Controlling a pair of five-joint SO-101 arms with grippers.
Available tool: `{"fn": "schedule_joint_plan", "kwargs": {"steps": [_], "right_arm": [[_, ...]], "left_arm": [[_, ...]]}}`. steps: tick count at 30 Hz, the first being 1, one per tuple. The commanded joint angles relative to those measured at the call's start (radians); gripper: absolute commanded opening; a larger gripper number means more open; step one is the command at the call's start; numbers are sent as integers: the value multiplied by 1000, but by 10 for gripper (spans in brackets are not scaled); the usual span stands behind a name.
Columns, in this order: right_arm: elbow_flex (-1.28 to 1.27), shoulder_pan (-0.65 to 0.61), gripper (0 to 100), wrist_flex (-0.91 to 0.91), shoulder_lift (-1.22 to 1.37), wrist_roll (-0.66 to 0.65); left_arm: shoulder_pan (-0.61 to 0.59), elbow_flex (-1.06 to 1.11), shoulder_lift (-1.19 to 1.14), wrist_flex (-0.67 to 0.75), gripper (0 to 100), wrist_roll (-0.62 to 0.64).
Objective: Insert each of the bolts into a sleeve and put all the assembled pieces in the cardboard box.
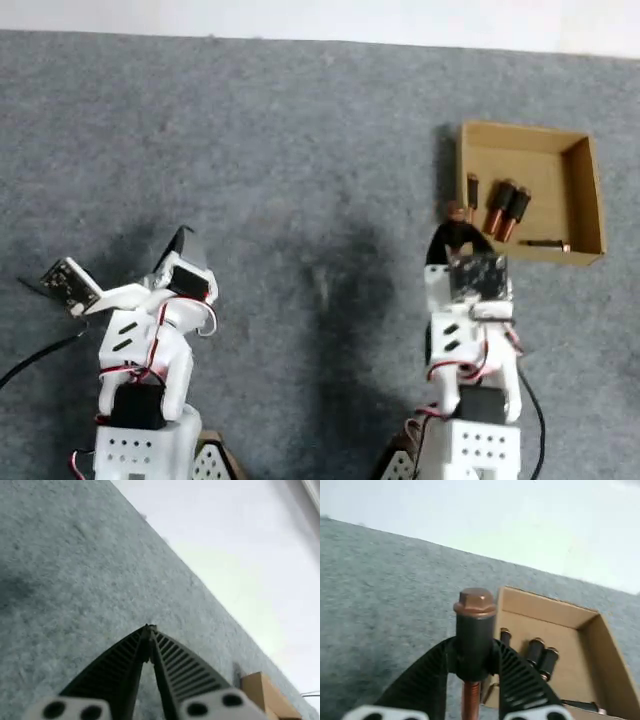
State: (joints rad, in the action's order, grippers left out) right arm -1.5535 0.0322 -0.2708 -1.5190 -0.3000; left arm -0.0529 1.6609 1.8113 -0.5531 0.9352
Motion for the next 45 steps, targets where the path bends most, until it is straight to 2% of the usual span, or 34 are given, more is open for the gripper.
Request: {"fn": "schedule_joint_plan", "kwargs": {"steps": [1, 3, 6, 11, 17, 21, 28, 36, 38, 42, 45], "right_arm": [[295, 65, 6, 68, 364, -3], [463, 94, 5, 68, 602, 6], [725, 153, 6, 47, 944, 92], [1221, 216, 6, -219, 1400, 114], [1662, 335, 7, -478, 1751, 381], [1833, 381, 27, -573, 1874, 391], [1913, 367, 214, -693, 1951, 384], [1925, 332, 216, -852, 1854, 391], [1888, 317, 216, -866, 1773, 416], [1713, 285, 216, -863, 1566, 445], [1492, 236, 216, -819, 1386, 446]], "left_arm": [[-13, -4, 16, 26, 6, -8], [-12, -2, 16, 26, 6, -8], [-12, -2, 16, 26, 6, -9], [-12, 4, 15, 28, 7, -9], [-10, 4, 15, 28, 7, -9], [-10, 4, 15, 28, 7, -9], [-8, 4, 15, 28, 7, -9], [-7, 13, 13, 32, 7, -9], [-7, 35, 13, 86, 7, -9], [-7, 36, 10, 106, 7, -9], [-7, 36, 10, 106, 7, -9]]}}
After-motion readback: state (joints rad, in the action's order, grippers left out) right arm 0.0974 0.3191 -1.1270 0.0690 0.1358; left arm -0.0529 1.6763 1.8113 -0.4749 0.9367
